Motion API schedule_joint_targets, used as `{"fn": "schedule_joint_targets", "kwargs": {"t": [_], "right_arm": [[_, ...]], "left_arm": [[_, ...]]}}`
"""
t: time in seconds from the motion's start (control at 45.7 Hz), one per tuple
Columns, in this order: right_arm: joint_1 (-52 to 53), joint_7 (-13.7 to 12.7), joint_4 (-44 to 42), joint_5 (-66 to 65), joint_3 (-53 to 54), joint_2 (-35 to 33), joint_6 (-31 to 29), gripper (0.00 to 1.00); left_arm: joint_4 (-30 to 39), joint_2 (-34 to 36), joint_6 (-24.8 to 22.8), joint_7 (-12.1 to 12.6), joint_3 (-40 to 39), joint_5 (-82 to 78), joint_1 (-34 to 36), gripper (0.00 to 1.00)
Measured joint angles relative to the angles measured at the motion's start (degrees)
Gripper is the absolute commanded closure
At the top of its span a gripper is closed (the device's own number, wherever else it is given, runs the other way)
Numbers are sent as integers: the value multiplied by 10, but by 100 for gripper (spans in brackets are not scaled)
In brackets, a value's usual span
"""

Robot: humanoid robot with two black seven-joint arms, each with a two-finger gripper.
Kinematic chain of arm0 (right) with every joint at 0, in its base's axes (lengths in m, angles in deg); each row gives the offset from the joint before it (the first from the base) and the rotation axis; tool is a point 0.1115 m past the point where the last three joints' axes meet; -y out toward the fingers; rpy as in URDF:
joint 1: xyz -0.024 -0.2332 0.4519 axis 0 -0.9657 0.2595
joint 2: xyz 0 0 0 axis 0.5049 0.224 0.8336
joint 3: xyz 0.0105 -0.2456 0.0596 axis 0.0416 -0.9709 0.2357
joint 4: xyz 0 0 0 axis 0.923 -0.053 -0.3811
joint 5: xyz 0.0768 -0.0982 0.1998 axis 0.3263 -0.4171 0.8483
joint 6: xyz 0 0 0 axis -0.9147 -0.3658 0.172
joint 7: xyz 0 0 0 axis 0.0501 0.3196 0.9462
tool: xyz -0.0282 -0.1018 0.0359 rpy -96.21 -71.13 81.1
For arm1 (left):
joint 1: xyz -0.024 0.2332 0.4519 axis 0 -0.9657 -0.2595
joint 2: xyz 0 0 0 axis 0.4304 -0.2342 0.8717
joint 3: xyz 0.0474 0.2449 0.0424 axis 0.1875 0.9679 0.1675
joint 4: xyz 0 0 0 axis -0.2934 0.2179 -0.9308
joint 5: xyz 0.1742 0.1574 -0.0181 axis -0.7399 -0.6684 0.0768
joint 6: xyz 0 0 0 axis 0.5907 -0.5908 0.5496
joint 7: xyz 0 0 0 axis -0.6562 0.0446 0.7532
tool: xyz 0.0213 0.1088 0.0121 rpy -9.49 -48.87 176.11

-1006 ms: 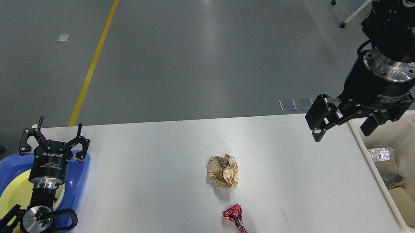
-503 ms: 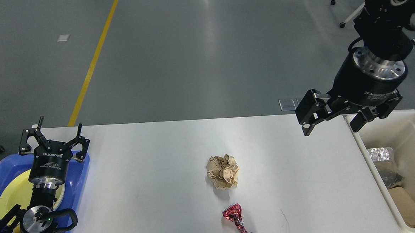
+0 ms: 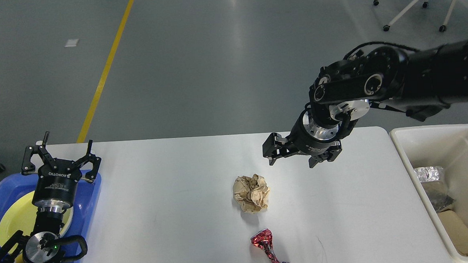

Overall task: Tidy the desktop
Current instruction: 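Lower the right gripper onto the crumpled paper ball and close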

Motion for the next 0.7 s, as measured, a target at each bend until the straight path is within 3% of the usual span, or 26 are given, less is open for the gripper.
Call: {"fn": "schedule_joint_targets", "kwargs": {"t": [0.394, 0.7], "right_arm": [[-247, 5, -256, -16, 93, 97, 20, 1], [-327, 9, -307, -50, 102, 136, 146, 1]], "left_arm": [[0, 0, 0, 0, 0, 0, 0, 4], [0, 0, 0, 0, 0, 0, 0, 4]]}}
